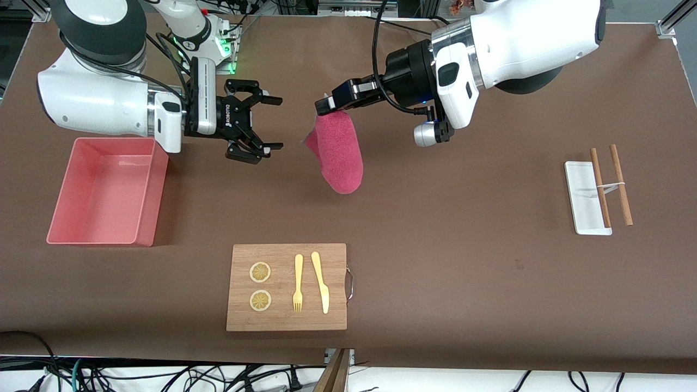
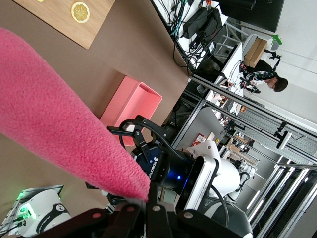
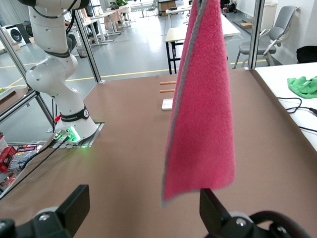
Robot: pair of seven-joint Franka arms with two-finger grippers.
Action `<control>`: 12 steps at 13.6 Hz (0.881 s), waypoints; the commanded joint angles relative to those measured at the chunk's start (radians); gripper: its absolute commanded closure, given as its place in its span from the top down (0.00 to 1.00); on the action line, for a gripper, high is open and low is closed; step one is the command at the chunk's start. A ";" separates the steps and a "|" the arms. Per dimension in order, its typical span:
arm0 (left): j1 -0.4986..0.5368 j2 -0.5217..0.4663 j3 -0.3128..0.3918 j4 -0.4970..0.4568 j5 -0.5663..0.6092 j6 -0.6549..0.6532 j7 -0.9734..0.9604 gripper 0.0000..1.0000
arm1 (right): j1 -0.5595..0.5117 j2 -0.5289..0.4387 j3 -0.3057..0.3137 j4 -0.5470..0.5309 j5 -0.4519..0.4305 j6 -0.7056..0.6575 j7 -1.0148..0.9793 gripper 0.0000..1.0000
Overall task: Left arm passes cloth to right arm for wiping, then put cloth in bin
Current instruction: 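Close the right gripper on the hanging cloth below the left gripper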
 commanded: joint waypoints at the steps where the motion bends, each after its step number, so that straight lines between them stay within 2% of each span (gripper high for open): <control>1: -0.007 -0.001 -0.001 0.006 0.026 0.008 -0.030 0.00 | -0.013 -0.015 0.001 -0.015 -0.015 0.002 -0.007 1.00; 5: -0.007 -0.001 -0.001 0.008 0.026 0.008 -0.036 0.00 | 0.039 0.013 0.005 -0.015 -0.012 0.097 0.008 1.00; 9: -0.007 -0.003 -0.002 0.010 0.026 0.008 -0.038 0.00 | 0.044 0.037 0.007 -0.012 -0.001 0.151 0.014 1.00; 12: -0.007 -0.003 -0.005 0.010 0.027 0.008 -0.041 0.00 | 0.084 0.062 0.010 -0.006 0.002 0.246 0.084 1.00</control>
